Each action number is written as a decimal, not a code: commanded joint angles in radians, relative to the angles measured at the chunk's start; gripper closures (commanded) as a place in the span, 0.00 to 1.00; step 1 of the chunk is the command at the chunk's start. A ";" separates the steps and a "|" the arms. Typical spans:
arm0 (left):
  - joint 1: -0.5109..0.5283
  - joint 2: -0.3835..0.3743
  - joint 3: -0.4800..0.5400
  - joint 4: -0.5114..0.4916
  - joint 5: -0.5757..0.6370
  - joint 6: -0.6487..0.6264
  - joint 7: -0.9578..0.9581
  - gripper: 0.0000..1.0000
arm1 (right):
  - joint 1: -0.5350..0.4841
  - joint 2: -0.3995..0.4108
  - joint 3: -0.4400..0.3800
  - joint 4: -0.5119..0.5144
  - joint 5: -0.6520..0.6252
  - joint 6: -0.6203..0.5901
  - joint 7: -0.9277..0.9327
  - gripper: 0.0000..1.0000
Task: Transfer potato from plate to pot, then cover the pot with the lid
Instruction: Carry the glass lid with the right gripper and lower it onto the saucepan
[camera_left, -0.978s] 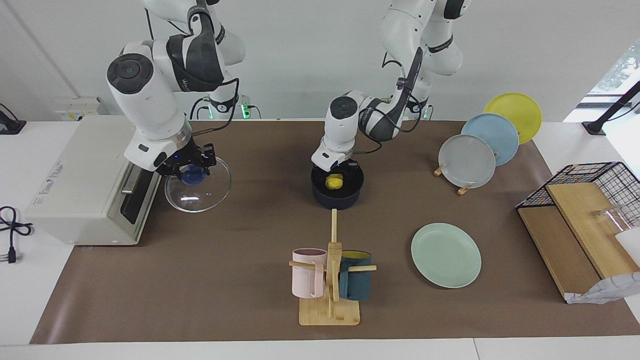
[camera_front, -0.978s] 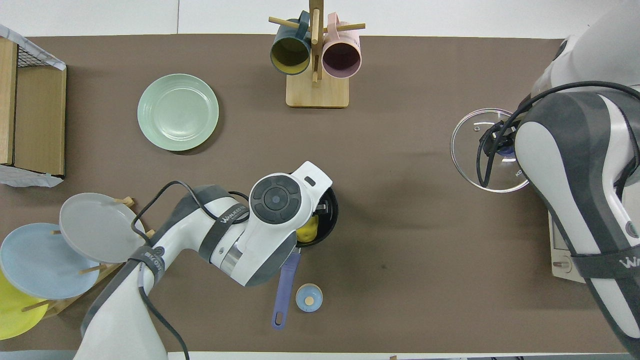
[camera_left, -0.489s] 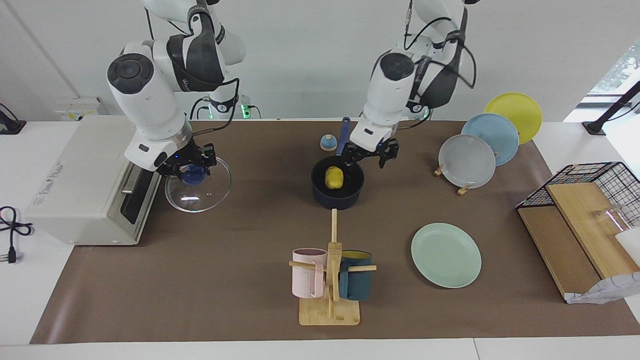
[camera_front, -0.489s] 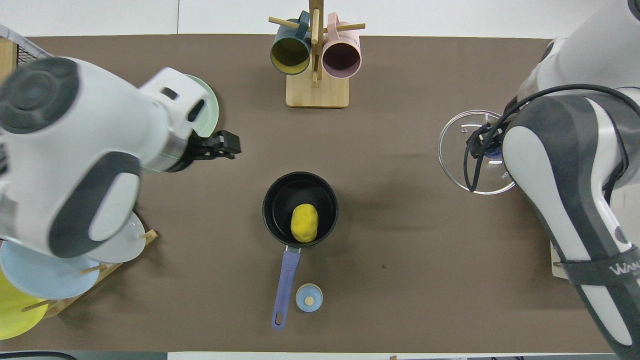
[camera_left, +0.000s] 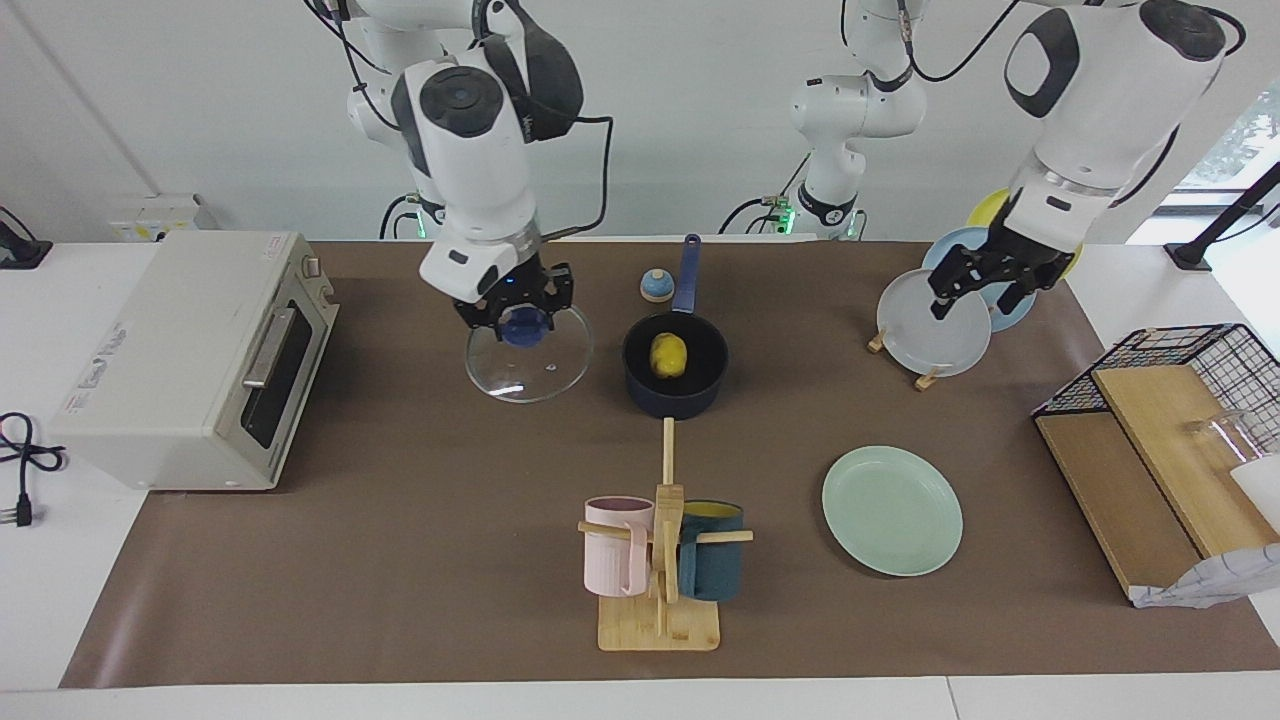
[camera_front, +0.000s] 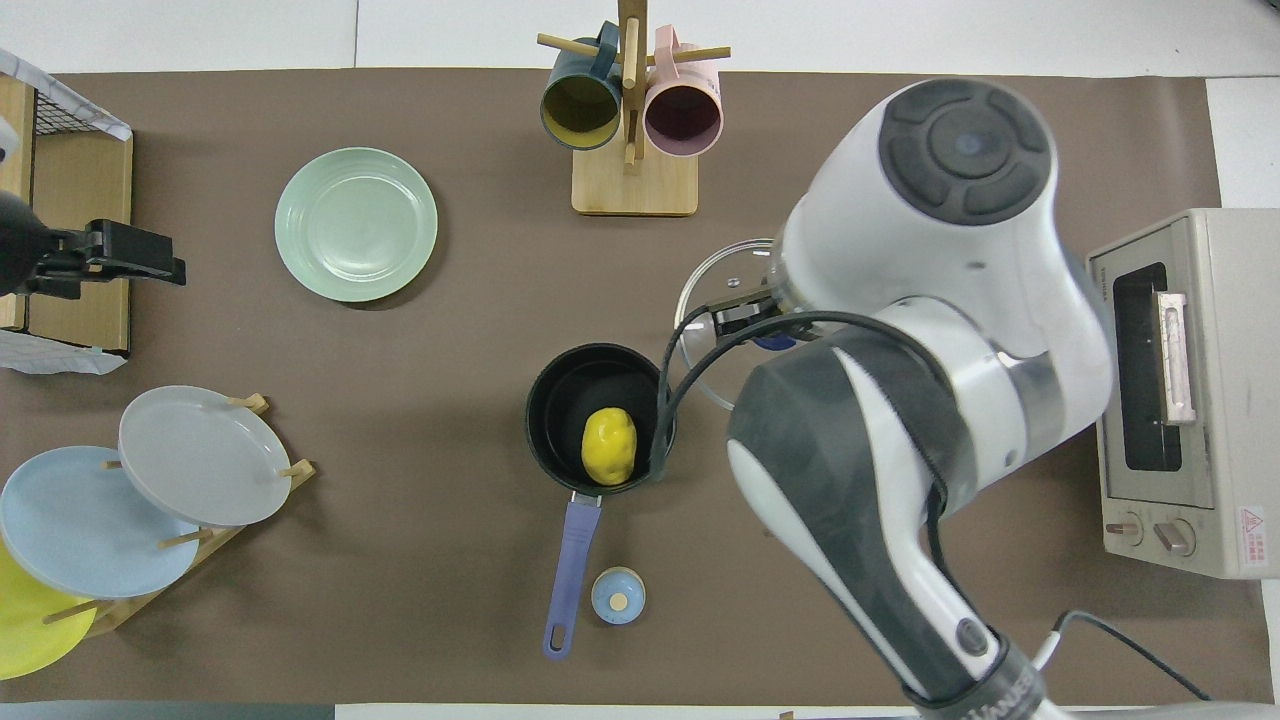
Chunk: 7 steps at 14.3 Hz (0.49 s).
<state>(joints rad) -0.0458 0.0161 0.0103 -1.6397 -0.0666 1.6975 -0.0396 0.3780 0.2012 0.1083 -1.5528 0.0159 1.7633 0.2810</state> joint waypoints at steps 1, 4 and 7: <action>0.012 -0.004 -0.015 0.014 0.031 -0.041 0.026 0.00 | 0.092 -0.008 -0.002 -0.050 0.006 0.117 0.102 1.00; 0.011 -0.014 -0.015 0.047 0.036 -0.116 0.020 0.00 | 0.169 0.030 -0.002 -0.061 -0.004 0.212 0.156 1.00; -0.003 -0.042 -0.018 0.066 0.065 -0.202 0.014 0.00 | 0.193 0.088 -0.002 -0.072 -0.011 0.283 0.162 1.00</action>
<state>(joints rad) -0.0354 0.0020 -0.0029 -1.5913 -0.0437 1.5556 -0.0219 0.5682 0.2574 0.1087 -1.6188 0.0139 1.9977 0.4349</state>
